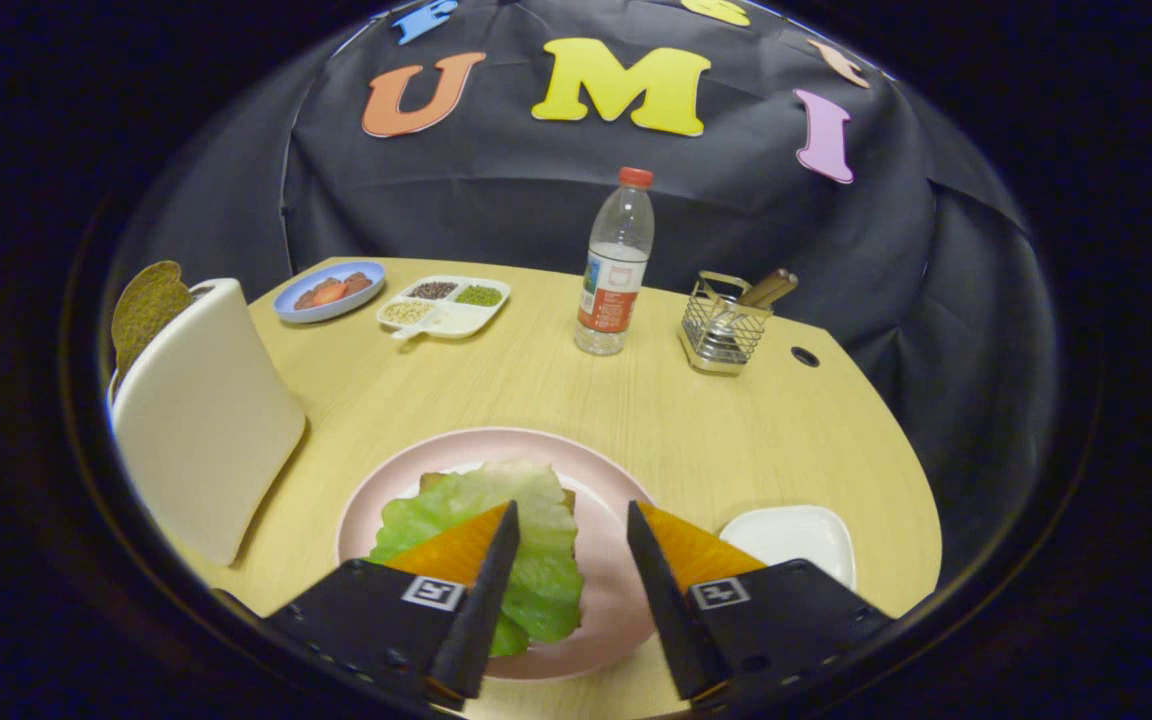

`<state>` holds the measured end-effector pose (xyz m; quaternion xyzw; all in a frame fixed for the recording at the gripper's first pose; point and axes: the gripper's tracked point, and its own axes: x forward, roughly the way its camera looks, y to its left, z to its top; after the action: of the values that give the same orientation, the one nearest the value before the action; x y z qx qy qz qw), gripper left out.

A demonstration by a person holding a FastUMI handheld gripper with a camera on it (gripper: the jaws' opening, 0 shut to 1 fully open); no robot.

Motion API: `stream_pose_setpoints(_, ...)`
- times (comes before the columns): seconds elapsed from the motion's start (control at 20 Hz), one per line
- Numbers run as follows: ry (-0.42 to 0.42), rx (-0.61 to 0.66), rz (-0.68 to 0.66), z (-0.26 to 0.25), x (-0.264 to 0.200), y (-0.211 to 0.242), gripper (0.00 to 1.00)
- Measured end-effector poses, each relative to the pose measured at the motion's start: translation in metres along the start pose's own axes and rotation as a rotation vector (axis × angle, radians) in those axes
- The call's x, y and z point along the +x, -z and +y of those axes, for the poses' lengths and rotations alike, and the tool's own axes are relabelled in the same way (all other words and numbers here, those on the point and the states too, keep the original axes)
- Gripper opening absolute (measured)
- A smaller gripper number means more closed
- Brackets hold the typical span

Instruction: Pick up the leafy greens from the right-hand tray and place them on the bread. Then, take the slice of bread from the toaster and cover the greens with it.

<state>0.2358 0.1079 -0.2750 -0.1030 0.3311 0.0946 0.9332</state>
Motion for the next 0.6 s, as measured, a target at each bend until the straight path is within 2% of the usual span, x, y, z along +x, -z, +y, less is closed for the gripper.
stream_pose_setpoints(0.15,-0.013,0.046,-0.034,0.002,-0.021,0.002,0.96)
stream_pose_setpoints(0.35,0.014,0.142,-0.087,-0.004,-0.055,-0.003,0.95)
stream_pose_setpoints(0.6,-0.023,0.142,-0.145,0.009,-0.107,-0.016,0.95)
